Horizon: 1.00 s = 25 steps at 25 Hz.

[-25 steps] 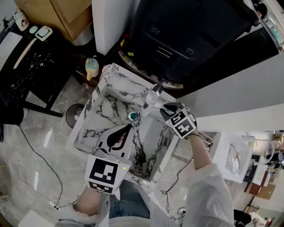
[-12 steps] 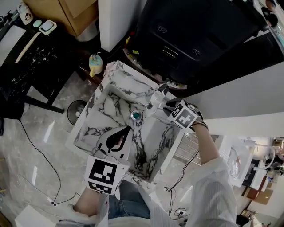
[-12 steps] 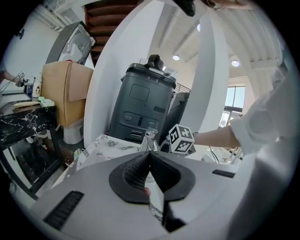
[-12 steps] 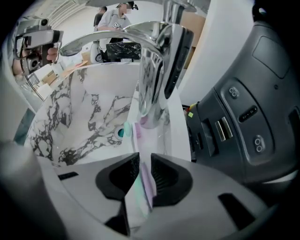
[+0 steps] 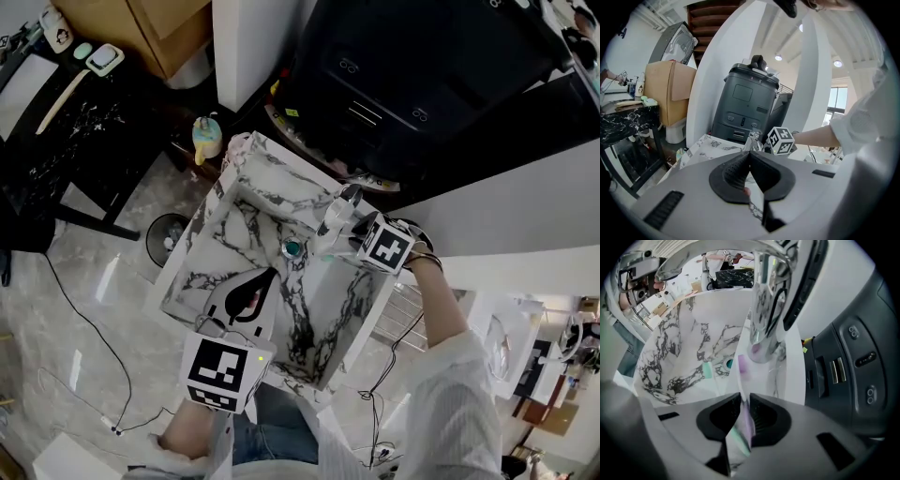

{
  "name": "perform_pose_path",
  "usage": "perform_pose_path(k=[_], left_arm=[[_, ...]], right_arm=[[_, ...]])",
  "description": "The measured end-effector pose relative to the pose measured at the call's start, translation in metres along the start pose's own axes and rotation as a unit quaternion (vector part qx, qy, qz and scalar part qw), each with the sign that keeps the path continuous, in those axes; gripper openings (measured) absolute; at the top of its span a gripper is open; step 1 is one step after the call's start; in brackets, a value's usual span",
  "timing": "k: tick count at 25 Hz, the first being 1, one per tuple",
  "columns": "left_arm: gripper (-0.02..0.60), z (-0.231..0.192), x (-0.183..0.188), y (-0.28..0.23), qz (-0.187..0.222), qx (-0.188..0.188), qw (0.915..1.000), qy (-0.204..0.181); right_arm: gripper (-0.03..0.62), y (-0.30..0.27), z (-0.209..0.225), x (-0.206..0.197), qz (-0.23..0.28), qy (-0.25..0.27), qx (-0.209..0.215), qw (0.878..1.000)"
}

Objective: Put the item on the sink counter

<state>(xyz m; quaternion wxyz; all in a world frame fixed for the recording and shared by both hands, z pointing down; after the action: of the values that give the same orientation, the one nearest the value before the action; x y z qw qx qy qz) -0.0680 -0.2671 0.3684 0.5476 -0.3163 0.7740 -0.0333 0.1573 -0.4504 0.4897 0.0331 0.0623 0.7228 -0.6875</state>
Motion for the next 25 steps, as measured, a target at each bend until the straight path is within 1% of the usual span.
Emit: perform_pose_path(k=[4, 9, 13, 17, 22, 25], left_arm=[[0.015, -0.002, 0.000, 0.000, -0.001, 0.001, 1.0000, 0.001], [0.015, -0.004, 0.001, -0.001, -0.001, -0.001, 1.0000, 0.001], [0.015, -0.004, 0.004, 0.000, -0.001, -0.002, 1.0000, -0.002], [0.015, -0.003, 0.007, 0.003, 0.001, -0.004, 1.0000, -0.005], [0.015, 0.002, 0.010, 0.009, 0.004, -0.007, 1.0000, -0.005], [0.015, 0.006, 0.015, 0.014, 0.016, -0.010, 0.9998, -0.009]], right_arm=[[0.050, -0.001, 0.001, 0.001, 0.014, 0.022, 0.011, 1.000], [0.035, 0.002, -0.001, 0.002, 0.009, 0.033, -0.002, 0.999], [0.032, 0.007, -0.004, 0.004, 0.010, 0.041, 0.000, 0.999], [0.031, 0.019, -0.008, 0.009, 0.023, 0.052, -0.014, 0.998], [0.031, 0.037, -0.016, 0.017, 0.028, 0.074, -0.033, 0.996], [0.031, 0.049, -0.024, 0.020, 0.030, 0.081, -0.038, 0.996]])
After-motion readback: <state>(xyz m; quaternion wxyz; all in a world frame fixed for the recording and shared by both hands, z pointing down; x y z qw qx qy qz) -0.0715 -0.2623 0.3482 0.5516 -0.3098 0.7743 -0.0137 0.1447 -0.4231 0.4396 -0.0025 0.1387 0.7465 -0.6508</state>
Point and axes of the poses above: the fingertips, and each gripper's own axes: y backward along the fingers, z to its right, x out of its top, the point moved 10 cm from there along y, backward along the fingers, and after that the axes turned 7 degrees about y, right-handed, at the moved point
